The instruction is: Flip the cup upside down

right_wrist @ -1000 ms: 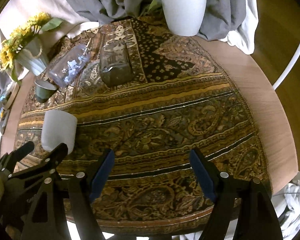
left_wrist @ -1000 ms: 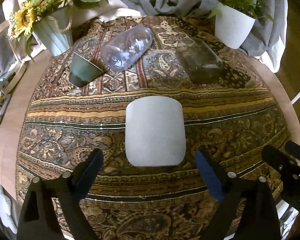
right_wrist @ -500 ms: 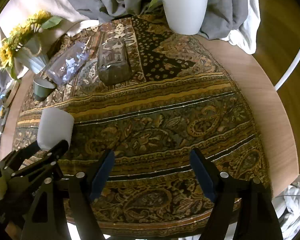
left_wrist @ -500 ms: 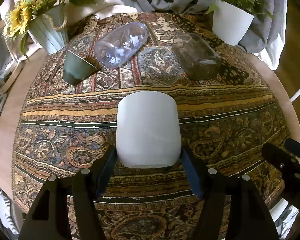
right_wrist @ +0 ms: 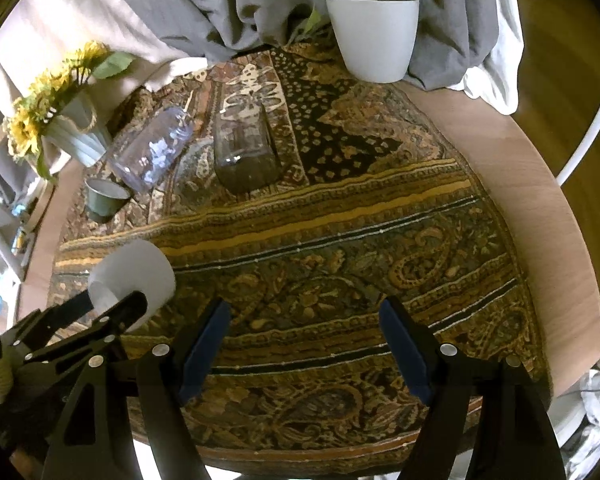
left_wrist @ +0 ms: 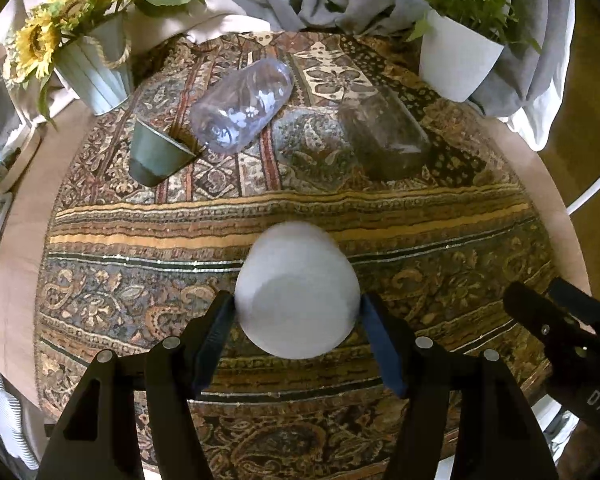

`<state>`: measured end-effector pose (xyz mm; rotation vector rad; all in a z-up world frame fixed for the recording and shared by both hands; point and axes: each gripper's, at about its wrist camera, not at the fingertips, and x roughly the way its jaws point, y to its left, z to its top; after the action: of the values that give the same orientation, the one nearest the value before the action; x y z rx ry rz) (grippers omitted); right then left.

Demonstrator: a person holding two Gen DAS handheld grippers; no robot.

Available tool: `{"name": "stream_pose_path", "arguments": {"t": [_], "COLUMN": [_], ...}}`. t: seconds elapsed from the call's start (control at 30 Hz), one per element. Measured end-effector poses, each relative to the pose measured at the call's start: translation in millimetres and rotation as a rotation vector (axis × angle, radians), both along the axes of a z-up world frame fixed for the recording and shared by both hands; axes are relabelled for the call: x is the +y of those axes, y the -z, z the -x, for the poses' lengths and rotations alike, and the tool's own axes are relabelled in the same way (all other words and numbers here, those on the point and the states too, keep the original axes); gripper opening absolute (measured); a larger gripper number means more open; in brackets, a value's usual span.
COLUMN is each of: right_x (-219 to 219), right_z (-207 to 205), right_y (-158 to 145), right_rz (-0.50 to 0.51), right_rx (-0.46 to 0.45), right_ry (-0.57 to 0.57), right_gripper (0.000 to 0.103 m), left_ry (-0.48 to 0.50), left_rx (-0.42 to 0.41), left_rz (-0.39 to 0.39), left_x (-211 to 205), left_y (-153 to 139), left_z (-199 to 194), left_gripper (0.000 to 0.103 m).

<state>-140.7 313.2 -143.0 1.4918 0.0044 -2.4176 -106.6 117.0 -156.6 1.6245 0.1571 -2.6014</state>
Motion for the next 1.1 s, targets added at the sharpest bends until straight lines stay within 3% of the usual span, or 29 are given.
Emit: {"name": "stream_pose_path", "arguments": {"t": [0.33,0.7,0.77,0.93,1.1], "right_x": [-4.6,-9.7,-9.7,-9.9,-13.2], "right_z": [9.5,5.1,4.4,-2.7,-16.3], "right_y": [-5.1,-5.7,-6.4,-18.3,-45.2], "right_rz": [0.010,-0.020,-0.022,-0.015,0.007], "right_rx": [0.015,0.026,0.029,0.058,0.126], "right_ry": [0.006,-0.009,-0.007,0.008,0.016], "right_gripper": [0.078,0.078,0.078,0.082,0.086], "left_ry": [0.001,0.006,0.002,-0.010,-0.051], "left_rx": [-0.007,-0.022,-0.008,0.067,0.152], "left_rz": [0.003,-0.031,-0.036,-0.020,0.007], "left_x": [-3.5,-6.5,-8.1,-10.9,-22.4], "left_y": [0.4,9.0,5.5,-19.7,-54.9], "left_z": [15.8,3.1,1.2,-10.0,-28.6], "left_gripper": [0.063,0.064,0.068,0.091,0.101]}}
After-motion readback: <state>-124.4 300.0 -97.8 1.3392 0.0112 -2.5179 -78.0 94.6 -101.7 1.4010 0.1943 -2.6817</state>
